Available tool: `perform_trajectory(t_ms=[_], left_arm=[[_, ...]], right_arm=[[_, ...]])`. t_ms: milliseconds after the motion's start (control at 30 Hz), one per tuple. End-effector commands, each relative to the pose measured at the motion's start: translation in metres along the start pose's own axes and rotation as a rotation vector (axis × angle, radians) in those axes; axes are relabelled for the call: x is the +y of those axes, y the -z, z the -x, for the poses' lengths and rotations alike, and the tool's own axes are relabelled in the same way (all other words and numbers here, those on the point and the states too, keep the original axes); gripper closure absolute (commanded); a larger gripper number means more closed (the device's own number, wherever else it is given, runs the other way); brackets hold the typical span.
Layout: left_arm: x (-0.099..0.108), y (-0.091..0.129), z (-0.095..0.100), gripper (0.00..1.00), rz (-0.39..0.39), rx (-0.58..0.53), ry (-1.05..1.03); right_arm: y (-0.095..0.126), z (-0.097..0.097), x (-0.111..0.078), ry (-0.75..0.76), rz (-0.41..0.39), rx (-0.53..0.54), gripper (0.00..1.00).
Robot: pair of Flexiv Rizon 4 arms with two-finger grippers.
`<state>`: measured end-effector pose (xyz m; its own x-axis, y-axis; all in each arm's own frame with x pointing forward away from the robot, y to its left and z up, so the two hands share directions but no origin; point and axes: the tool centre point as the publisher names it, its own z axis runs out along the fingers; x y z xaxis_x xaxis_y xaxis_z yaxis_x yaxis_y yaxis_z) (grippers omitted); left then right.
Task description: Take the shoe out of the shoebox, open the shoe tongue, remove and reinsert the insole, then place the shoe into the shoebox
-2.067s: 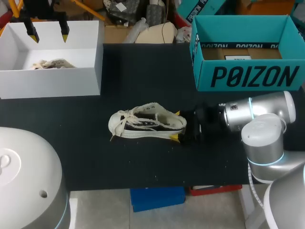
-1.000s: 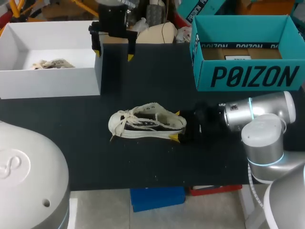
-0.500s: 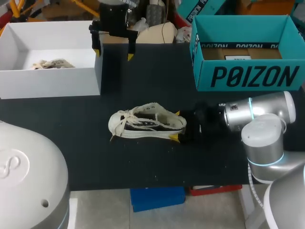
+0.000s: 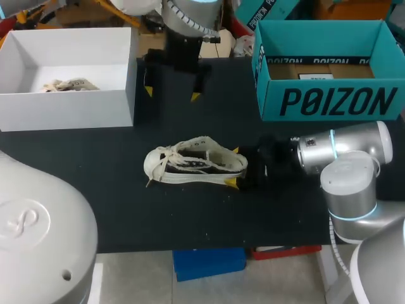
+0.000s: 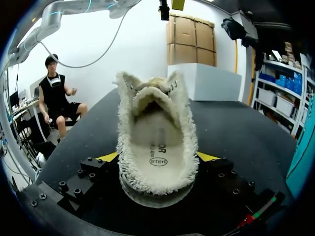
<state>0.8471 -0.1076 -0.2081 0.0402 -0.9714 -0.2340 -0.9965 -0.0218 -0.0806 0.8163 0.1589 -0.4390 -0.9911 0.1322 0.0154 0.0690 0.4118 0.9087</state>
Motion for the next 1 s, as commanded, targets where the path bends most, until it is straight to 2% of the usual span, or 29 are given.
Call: perform_trajectory(t_ms=[33,533,800,1000], left_arm=[[0.019,-0.019,-0.01,0.0,-0.032,-0.004,-0.006],[0.042,-0.067,-0.075,0.0,0.046,-0.06,-0.19],[0.048,-0.087,-0.1,0.0,0.091,-0.116,-0.277],[0.051,-0.099,-0.108,0.0,0.101,-0.139,-0.294]], right_arm=[[-0.002,0.0,0.0,-0.002,-0.004,0.002,1.0],[-0.002,0.0,0.0,-0.002,-0.004,0.002,1.0],[-0.002,0.0,0.0,-0.002,-0.004,0.002,1.0],[-0.002,0.0,0.0,-0.002,-0.004,0.002,1.0]])
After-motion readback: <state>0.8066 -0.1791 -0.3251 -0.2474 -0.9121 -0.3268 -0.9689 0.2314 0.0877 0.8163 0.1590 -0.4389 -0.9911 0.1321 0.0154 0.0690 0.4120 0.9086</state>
